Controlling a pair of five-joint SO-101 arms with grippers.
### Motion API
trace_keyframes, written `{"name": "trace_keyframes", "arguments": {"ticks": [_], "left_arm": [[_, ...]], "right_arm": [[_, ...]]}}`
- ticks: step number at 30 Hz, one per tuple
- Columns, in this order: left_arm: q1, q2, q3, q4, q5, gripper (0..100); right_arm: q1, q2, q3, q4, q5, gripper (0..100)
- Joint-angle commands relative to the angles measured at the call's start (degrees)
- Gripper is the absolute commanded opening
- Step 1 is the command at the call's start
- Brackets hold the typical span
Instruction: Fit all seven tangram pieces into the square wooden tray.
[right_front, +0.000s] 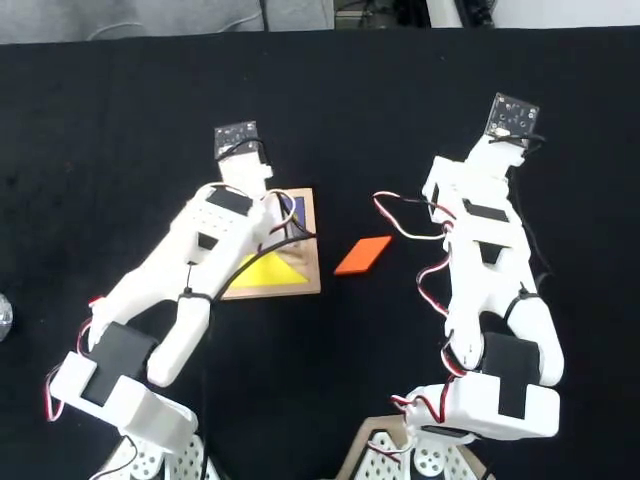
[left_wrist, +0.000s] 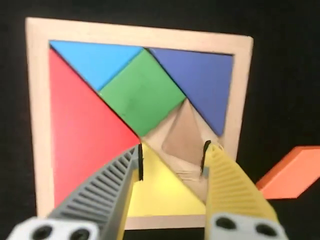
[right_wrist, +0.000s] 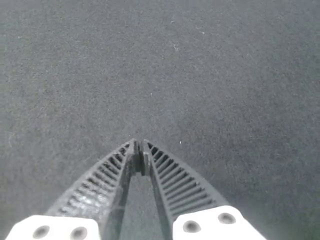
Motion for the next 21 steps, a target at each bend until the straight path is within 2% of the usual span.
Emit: {"name": "trace_keyframes", "arguments": {"ticks": [1, 7, 12, 21], "left_arm": [[1.4, -1.6, -3.9, 0.1, 0.2, 21], [8.2, 2.8, -7.3, -0.7, 0.2, 21], [7.0, 9.7, -10.9, -0.1, 0.3, 21], [9.1, 10.3, -12.5, 0.2, 0.3, 21]], "right_arm": [[-1.0, -0.7, -3.2, -0.7, 0.5, 1.2], [-1.0, -0.6, -3.3, -0.7, 0.5, 1.2], [-1.0, -0.6, -3.3, -0.7, 0.5, 1.2], [-1.0, -0.7, -3.3, -0.7, 0.5, 1.2]]}}
